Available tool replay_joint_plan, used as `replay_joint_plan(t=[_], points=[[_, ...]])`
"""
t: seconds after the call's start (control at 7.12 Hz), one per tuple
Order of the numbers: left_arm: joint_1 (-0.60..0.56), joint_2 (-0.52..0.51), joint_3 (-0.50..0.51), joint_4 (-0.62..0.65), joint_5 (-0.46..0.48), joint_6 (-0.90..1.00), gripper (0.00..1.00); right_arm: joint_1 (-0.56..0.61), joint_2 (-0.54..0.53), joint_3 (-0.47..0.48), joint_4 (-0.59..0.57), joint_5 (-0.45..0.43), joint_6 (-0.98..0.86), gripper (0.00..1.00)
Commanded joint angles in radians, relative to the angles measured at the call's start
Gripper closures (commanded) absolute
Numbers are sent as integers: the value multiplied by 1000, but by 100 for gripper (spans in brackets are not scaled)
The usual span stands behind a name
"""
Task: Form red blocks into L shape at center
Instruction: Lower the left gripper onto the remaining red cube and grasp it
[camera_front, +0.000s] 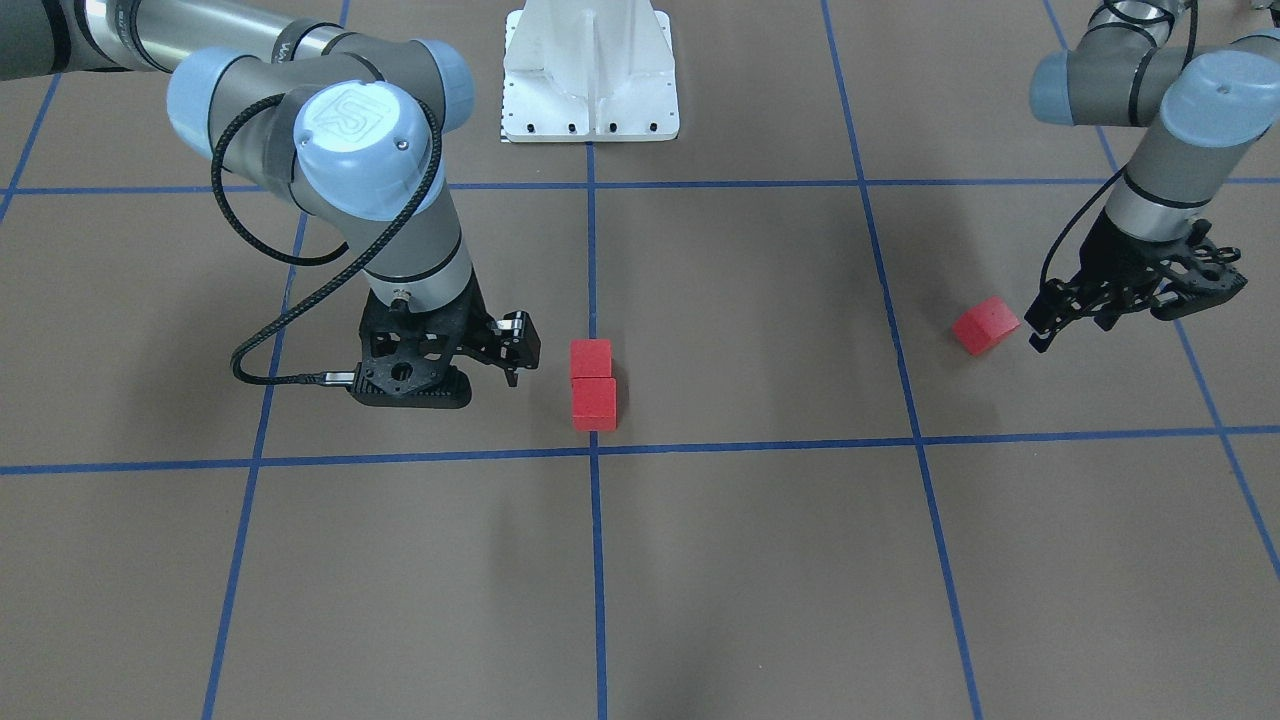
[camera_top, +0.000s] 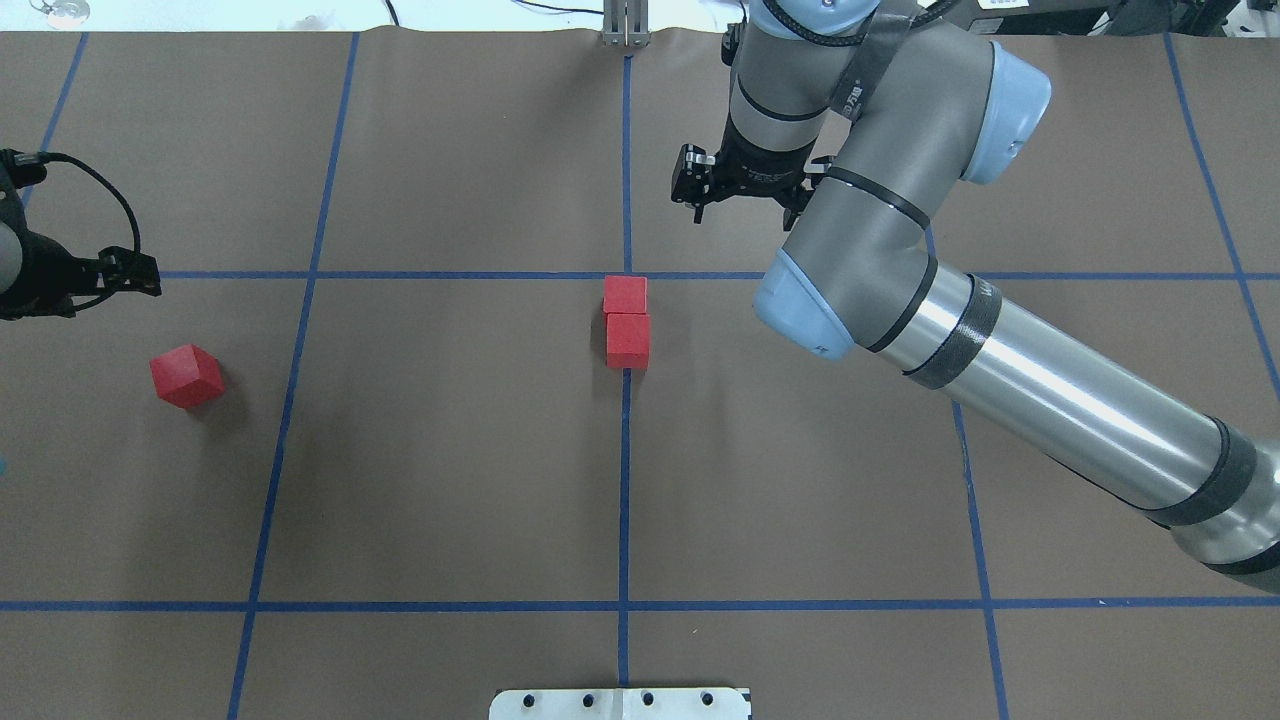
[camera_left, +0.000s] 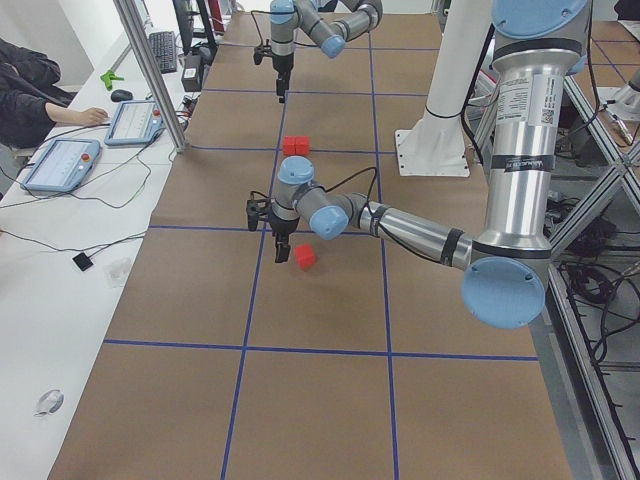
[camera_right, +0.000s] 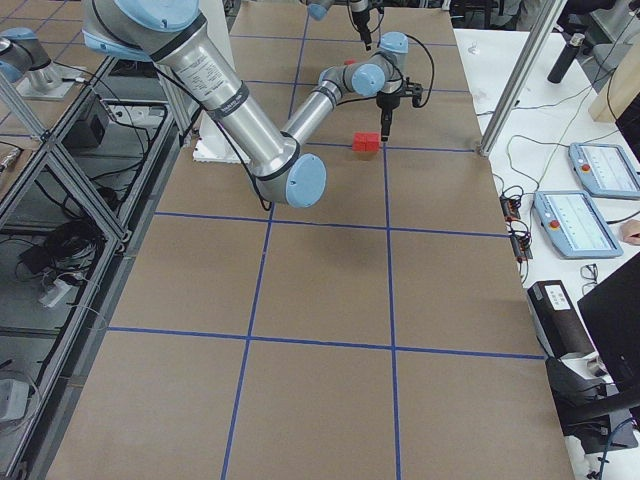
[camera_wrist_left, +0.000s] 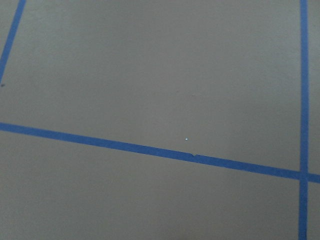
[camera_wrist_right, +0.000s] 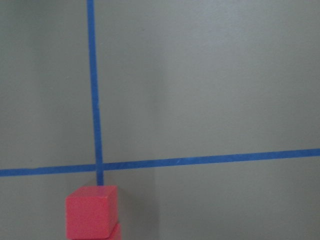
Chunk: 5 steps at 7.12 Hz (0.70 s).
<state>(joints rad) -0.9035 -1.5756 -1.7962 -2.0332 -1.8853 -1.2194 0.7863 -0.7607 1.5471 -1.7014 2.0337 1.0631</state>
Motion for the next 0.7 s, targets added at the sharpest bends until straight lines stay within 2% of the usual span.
replay_joint_plan(t=[0.0,0.56], points=[[101,0,-3,-19,81,-149,0,10,-19,2,0,-6,-18,1],[126,2,1,-19,74,-152,0,7,-39,1,5,-38,-18,1]])
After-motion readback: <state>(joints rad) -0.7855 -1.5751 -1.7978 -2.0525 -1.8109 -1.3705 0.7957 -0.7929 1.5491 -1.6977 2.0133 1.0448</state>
